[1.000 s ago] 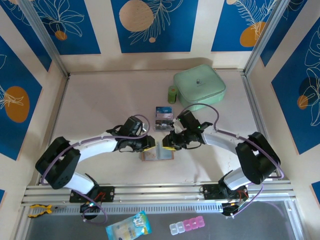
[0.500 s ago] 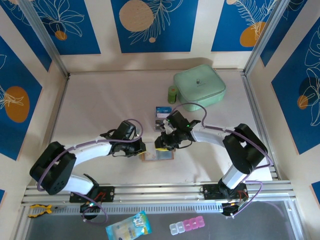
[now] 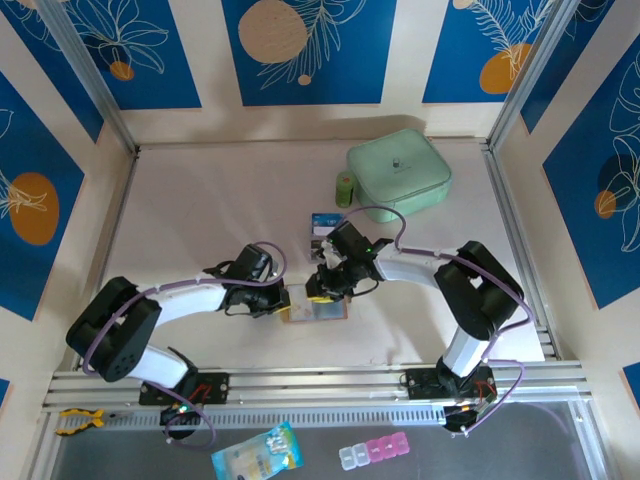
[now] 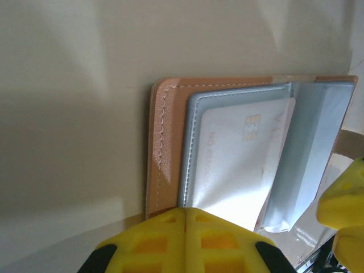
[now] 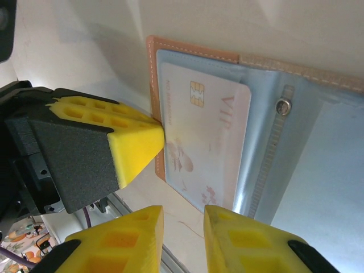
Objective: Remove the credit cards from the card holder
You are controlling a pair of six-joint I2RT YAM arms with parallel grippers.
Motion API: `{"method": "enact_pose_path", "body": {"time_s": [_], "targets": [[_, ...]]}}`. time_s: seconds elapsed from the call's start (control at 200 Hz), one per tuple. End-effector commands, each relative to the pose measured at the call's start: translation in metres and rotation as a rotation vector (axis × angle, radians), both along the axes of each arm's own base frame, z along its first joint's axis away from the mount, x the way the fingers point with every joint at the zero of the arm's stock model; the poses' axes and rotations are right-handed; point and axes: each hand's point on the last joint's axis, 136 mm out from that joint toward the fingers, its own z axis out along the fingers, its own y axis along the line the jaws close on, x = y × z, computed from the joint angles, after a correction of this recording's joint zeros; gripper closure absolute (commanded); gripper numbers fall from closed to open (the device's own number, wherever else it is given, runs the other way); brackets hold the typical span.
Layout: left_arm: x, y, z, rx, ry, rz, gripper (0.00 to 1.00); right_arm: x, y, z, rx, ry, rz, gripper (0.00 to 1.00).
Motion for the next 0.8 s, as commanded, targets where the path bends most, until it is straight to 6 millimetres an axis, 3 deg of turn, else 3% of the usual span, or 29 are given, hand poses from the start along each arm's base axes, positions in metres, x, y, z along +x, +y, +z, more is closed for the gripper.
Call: {"method": "enact_pose_path", "body": {"time_s": [0.0, 0.795], "targets": [[-0.003, 0.005, -0.008, 0.011, 0.019, -0.003, 0.97, -0.002, 0.005, 0.001, -0.003, 0.011, 0.016, 0.74], [-0.004, 0.009, -0.009, 0.022, 0.025, 0.000, 0.97, -0.002, 0.006, -0.022, -0.078, 0.008, 0.036, 0.73]]}}
